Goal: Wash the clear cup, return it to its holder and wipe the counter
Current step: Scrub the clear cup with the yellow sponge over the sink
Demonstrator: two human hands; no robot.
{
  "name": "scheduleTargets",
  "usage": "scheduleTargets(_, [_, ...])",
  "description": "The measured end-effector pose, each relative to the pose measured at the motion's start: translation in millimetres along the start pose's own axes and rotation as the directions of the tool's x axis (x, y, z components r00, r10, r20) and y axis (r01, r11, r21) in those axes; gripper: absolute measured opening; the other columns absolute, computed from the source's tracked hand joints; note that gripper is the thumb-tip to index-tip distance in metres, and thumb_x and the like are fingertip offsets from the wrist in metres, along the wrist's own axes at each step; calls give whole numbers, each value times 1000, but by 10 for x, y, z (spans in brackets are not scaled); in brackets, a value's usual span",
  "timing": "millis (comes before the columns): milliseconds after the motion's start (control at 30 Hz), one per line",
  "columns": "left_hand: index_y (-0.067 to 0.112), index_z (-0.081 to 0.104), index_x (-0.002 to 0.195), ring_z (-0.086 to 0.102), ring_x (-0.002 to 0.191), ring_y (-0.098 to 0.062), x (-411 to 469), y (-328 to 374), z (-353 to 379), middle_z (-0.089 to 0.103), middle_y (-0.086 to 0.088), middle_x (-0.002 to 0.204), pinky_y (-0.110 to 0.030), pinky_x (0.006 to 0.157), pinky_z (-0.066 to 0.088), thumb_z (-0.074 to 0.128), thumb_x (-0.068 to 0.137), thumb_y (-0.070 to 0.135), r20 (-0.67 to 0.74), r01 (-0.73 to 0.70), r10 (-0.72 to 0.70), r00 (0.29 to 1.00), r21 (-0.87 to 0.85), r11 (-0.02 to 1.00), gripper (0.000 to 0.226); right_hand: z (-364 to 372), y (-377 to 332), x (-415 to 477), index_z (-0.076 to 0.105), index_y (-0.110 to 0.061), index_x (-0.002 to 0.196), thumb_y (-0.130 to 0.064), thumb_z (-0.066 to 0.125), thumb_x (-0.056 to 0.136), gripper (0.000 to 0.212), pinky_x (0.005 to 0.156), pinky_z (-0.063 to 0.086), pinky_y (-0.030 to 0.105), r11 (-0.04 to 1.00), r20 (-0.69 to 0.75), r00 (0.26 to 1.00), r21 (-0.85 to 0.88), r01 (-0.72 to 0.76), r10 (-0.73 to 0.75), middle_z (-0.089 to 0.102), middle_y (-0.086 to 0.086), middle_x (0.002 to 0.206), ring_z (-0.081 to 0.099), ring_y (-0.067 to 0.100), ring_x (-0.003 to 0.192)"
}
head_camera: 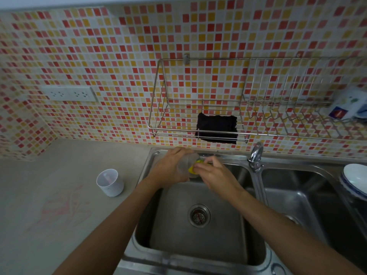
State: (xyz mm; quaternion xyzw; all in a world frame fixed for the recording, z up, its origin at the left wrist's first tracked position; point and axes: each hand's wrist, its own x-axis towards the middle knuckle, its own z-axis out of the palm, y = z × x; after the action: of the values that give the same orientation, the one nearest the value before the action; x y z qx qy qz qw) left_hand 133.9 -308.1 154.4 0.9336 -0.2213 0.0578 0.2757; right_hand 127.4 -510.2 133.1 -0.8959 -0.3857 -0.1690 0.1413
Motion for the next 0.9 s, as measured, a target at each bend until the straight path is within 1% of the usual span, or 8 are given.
scheduleTargets(233, [19, 35, 139, 39, 127, -14, -9, 93, 28, 43, 1, 139, -35, 104, 40, 86, 62, 32, -82, 66, -66, 995, 8, 998, 93, -40, 2, 46, 68, -16, 112, -3, 76, 74, 41, 84, 51, 30, 999, -75, 997, 11, -35, 36, 68, -5, 113, 52, 23, 98])
scheduleTargets(300, [18, 40, 135, 44, 121, -15, 21, 76, -7, 46, -1, 135, -37, 98, 47, 86, 63, 32, -140, 40, -35, 990, 32, 999, 86, -101, -59, 87, 68, -17, 114, -5, 71, 80, 36, 85, 46, 26, 984, -83, 987, 130, -123, 135, 68, -5, 114, 50, 18, 97])
scheduleTargets(433, [24, 40, 129, 44, 114, -19, 57, 26, -42, 38, -6, 129, -35, 89, 51, 82, 65, 40, -139, -15, 34, 990, 135, 991, 79, -192, -163, 172, 66, -21, 120, -12, 56, 93, 30, 70, 44, 16, 783, 189, 932, 506, -361, 308, 67, -6, 106, 60, 8, 81])
scheduleTargets(533, [27, 42, 132, 45, 115, -22, 31, 14, 5, 45, -3, 125, -42, 96, 43, 78, 67, 44, -128, -28, 62, 990, 253, 967, 76, -180, -111, 170, 67, -23, 116, -9, 59, 90, 31, 84, 42, 25, 904, 138, 958, 322, -282, 250, 66, -7, 111, 50, 11, 94])
scheduleTargets(667, [28, 41, 136, 41, 118, -20, 39, 50, 12, 44, -1, 129, -38, 99, 35, 76, 70, 45, -94, -8, 39, 995, 315, 949, 76, -86, -61, 105, 72, -22, 104, -6, 73, 72, 36, 78, 47, 38, 992, 12, 994, -69, -107, 108, 69, -9, 110, 51, 23, 100])
scheduleTargets(733, [29, 38, 136, 41, 119, -19, 45, 54, 34, 43, 0, 130, -34, 98, 32, 76, 71, 39, -65, -12, 36, 997, 334, 943, 76, -52, -127, 82, 72, -22, 107, -5, 68, 76, 35, 82, 45, 36, 985, -5, 985, 2, -172, 172, 69, -7, 110, 49, 21, 100])
scheduleTargets(800, [29, 39, 135, 42, 119, -17, 24, 40, 72, 43, 1, 130, -31, 96, 33, 74, 72, 34, -31, -16, 27, 999, 307, 952, 72, -43, -186, 80, 69, -25, 115, -7, 58, 86, 36, 88, 39, 29, 913, 122, 940, 228, -338, 317, 65, -7, 110, 42, 15, 100])
scheduleTargets(900, [29, 41, 135, 44, 119, -16, -32, -1, 140, 45, 3, 131, -38, 96, 44, 73, 73, 36, -15, -3, 8, 1000, 275, 962, 70, -34, -128, 66, 66, -26, 119, -10, 56, 90, 34, 88, 36, 26, 897, 241, 930, 280, -341, 278, 57, -6, 102, 40, 12, 99])
